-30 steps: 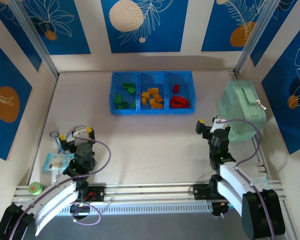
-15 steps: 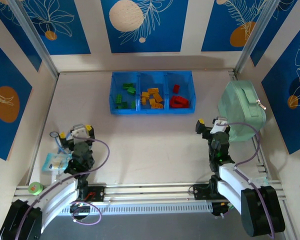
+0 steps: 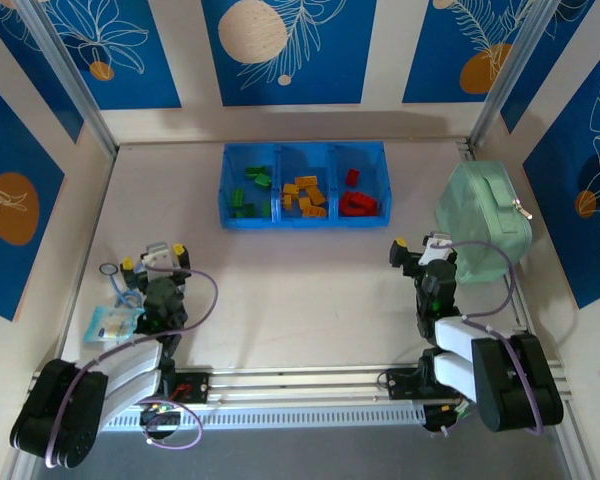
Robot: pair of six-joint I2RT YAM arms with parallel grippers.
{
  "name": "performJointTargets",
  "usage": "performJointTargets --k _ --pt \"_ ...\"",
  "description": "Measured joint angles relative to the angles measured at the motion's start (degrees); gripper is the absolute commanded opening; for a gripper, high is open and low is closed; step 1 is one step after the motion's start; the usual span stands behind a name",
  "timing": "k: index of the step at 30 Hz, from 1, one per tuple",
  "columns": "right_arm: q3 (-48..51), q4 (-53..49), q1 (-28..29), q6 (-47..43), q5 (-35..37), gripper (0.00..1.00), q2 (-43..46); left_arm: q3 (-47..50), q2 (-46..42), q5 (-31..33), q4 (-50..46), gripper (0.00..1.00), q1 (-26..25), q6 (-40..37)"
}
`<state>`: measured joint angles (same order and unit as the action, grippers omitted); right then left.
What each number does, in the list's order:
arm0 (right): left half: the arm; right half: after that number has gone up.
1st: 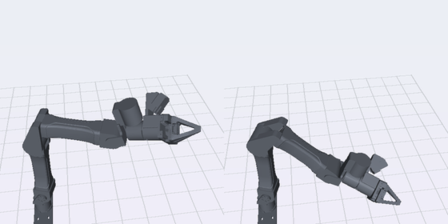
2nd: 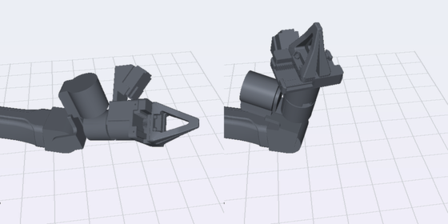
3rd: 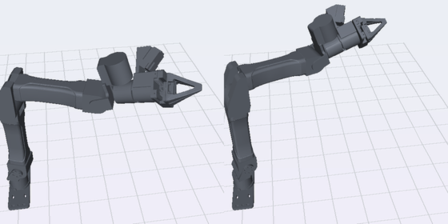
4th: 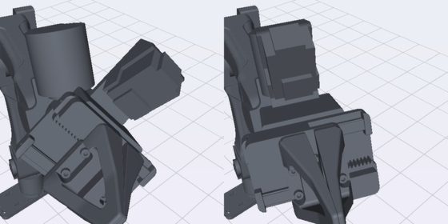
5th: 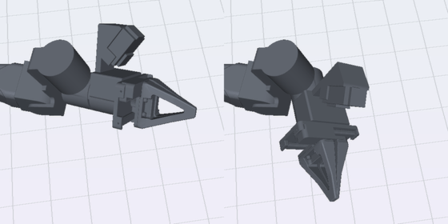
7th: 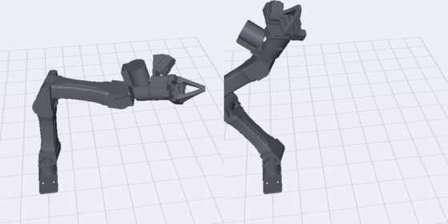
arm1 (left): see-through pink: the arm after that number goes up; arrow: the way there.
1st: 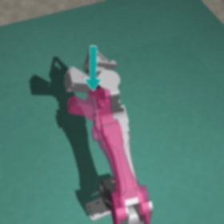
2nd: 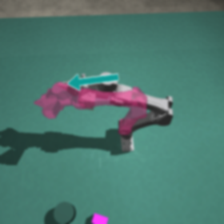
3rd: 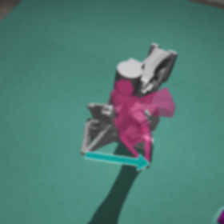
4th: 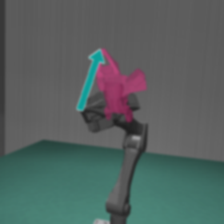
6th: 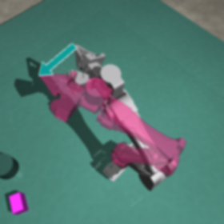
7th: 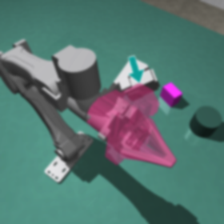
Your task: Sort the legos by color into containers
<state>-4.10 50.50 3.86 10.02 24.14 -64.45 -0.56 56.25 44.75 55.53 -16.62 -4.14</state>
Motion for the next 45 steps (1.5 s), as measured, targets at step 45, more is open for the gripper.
performJointTargets --k 45 --pt "-15.19 4.00 -2.29 -2.03 -10.62 0.99 -22.69 -4.98 30.77 -20.83 22.60 1.00 7.52 3.30"
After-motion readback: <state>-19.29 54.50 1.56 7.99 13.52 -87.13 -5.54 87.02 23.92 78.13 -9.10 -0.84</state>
